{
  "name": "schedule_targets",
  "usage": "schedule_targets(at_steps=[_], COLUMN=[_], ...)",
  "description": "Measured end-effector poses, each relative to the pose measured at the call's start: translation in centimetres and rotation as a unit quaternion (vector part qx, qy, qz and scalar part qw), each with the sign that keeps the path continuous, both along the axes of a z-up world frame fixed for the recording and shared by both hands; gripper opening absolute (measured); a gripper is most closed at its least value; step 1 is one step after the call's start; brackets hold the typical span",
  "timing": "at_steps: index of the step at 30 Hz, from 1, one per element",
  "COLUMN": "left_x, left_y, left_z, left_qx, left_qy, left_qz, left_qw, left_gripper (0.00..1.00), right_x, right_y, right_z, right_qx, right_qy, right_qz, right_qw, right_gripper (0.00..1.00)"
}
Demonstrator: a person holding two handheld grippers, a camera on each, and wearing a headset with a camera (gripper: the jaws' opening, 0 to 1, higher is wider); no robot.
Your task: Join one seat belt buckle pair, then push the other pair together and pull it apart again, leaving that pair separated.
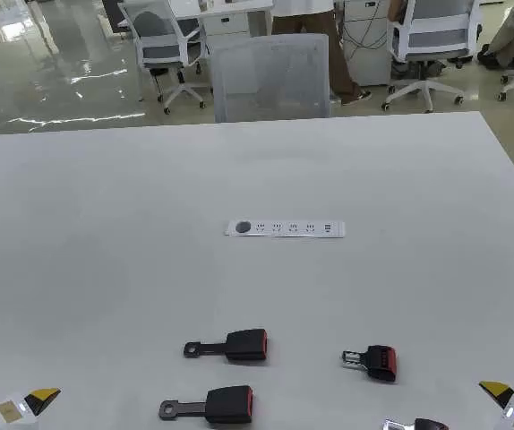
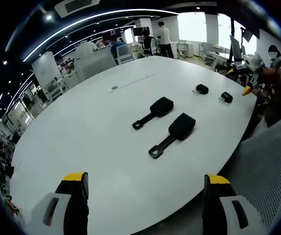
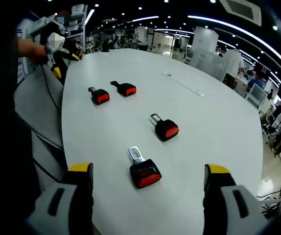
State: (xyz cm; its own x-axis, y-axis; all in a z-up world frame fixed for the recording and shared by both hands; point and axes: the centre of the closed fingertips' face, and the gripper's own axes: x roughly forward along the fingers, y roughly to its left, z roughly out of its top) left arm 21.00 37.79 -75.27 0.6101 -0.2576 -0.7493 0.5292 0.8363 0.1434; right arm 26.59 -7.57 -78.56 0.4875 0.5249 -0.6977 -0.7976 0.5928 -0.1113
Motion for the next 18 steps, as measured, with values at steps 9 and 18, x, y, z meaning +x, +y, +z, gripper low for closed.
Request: schedule_targets(at_steps=[9,18], left_x=[0.37,0.59], left_y=[-0.61,-1.01], left_z=[-0.26,-0.28], left_qx=[0.013,0.009], left_qy=[0.007,0.005], left_qz=[-0.031,-0.036], left_qw=[0.9994,0.9993], left_gripper=[0.99,0.99], right_x=[-0.55,-0.32], right_y=[-0.81,-0.2], right_z=[0.19,0.78], right_qx=[-0.005,0.0], right_qy=[0.008,0.003], right_qz=[0.001,-0.002], right_qw=[1.0,1.0], right_gripper=[0.87,0.87])
